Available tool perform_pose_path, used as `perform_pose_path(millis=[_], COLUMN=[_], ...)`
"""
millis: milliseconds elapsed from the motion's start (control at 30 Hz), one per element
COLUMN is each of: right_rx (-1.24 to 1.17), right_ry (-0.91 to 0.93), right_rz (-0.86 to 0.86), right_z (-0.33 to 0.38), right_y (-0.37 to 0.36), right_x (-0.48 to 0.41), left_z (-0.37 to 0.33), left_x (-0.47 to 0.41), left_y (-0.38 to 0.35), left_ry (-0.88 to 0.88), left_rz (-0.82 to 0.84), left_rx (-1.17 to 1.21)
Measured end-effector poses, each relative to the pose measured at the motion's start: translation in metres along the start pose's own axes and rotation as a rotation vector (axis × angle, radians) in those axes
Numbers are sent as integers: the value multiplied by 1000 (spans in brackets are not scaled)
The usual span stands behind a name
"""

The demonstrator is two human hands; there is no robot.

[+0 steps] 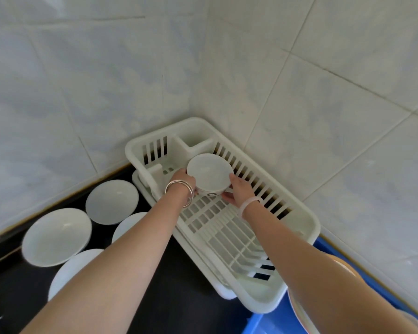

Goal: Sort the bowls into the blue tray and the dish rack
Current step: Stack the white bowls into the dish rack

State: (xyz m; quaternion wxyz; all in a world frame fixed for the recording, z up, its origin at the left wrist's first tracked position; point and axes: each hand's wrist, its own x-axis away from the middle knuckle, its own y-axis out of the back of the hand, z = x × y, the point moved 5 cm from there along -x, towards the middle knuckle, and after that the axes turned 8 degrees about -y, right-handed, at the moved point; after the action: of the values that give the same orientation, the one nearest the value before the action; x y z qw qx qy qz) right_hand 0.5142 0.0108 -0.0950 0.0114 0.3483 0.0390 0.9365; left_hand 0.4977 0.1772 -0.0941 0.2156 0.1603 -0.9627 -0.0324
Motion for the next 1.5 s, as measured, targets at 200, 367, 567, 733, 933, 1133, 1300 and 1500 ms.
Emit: perform_pose_path(millis=[200,367,567,733,933,1133,1300,1500], right_rx=[178,295,418,458,555,714,957,726], right_ry=[62,103,178,310,400,241,155,7], right_rz=[-26,-67,-76,-18,121,150,36,30], right_z=[0,3,18,26,-4,-75,-113,-130], right_y=[1,5,7,-6,-46,-78,-92,-108], right_x=[8,23,59,116,189,199,175,147], left_z=[-4,-13,-27,-33,5,73,119,153], left_x=[4,16,45,99,176,226,240,234], left_y=[7,11,21,52,111,163,186,200], left_ry=[-132,-170,-172,-272,-303,-201,-130,19], left_rz=[-69,3,79,41,-114,-328,-468,-503], left_rx=[-101,-296,-335,-298,-258,-385,-432,-190])
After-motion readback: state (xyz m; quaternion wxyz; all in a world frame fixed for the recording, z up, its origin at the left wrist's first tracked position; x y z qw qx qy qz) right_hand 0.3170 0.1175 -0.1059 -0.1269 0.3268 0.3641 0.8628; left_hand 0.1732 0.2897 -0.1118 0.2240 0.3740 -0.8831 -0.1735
